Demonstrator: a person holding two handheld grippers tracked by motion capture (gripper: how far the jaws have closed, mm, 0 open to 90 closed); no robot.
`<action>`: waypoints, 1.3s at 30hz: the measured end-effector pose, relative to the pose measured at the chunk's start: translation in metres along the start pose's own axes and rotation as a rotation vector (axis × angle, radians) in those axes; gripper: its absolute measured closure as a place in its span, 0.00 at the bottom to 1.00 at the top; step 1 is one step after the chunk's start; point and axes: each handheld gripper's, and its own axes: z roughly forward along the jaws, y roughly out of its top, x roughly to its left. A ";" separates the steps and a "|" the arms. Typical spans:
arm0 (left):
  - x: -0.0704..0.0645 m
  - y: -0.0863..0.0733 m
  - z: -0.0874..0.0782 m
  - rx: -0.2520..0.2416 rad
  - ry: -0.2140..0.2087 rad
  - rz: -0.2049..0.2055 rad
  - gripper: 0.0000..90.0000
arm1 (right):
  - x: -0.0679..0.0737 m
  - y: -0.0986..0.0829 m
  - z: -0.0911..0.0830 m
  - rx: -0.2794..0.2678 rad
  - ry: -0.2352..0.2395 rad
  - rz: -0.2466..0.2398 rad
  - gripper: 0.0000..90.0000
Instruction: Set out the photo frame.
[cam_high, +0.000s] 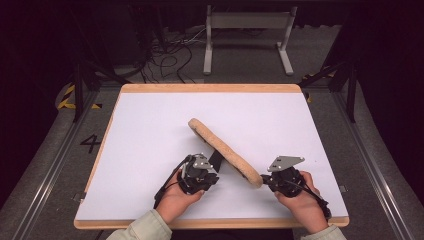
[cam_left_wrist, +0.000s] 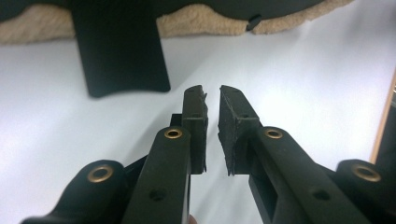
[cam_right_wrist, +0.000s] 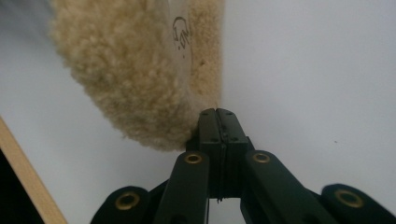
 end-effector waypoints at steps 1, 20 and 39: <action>0.001 -0.001 -0.003 -0.002 0.003 0.012 0.90 | 0.002 0.001 0.001 0.005 0.014 -0.009 1.00; 0.015 -0.031 -0.048 -0.047 0.026 -0.037 0.91 | 0.060 0.027 0.025 -0.013 0.220 -0.178 1.00; 0.038 -0.036 -0.047 -0.068 0.031 -0.061 0.91 | 0.075 0.031 0.000 -0.079 0.393 -0.279 1.00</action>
